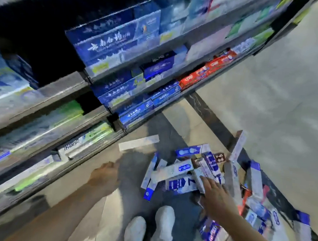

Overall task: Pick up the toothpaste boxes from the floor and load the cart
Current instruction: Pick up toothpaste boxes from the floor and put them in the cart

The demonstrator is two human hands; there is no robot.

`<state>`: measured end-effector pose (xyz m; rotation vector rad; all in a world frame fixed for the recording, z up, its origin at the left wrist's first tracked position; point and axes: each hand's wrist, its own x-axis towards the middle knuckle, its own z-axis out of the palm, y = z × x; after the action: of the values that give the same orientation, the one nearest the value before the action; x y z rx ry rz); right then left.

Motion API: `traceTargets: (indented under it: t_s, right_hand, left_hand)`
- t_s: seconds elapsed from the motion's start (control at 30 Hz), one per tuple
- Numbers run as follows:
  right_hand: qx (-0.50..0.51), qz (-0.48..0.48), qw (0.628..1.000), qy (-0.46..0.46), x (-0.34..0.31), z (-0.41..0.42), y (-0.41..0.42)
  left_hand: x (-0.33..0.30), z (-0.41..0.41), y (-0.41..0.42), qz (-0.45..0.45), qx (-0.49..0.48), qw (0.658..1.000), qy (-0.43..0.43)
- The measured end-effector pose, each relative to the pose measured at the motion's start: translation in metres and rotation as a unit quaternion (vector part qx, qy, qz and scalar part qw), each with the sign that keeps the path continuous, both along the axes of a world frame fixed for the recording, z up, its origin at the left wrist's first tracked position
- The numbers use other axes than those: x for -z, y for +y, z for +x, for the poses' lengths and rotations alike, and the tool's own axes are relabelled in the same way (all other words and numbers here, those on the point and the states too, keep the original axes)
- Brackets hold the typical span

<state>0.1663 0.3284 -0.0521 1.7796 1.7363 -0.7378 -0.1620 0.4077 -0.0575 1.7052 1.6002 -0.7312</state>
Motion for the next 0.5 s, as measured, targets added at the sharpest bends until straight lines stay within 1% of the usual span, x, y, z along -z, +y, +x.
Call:
traceTargets:
  t_s: [0.13, 0.2, 0.23, 0.27, 0.3, 0.43, 0.5]
  right_hand:
    - [-0.030, -0.017, 0.999, 0.009, 0.098, 0.021, 0.031]
    - [-0.050, 0.050, 0.997, 0.034, 0.145, 0.025, 0.039]
    - [-0.054, 0.062, 0.996, 0.042, 0.165, 0.025, 0.043]
    - [-0.064, 0.055, 0.995, 0.045, 0.186, 0.025, 0.046]
    - [-0.083, 0.026, 0.996, 0.030, 0.205, 0.024, 0.049]
    - [-0.173, 0.048, 0.983, 0.043, 0.272, 0.026, 0.057]
    - [-0.200, 0.073, 0.977, 0.028, 0.302, 0.031, 0.057]
  left_hand:
    - [0.102, 0.017, 0.024, 0.012, 0.006, 1.000, 0.026]
    - [0.153, 0.026, 0.033, 0.018, 0.018, 0.999, 0.037]
    - [0.179, 0.030, 0.038, 0.026, 0.021, 0.999, 0.043]
    - [0.202, 0.033, 0.043, 0.032, 0.023, 0.998, 0.046]
    - [0.223, 0.037, 0.048, 0.041, 0.023, 0.998, 0.046]
    - [0.286, 0.048, 0.075, 0.084, 0.005, 0.995, 0.053]
    - [0.310, 0.046, 0.091, 0.105, -0.003, 0.993, 0.061]
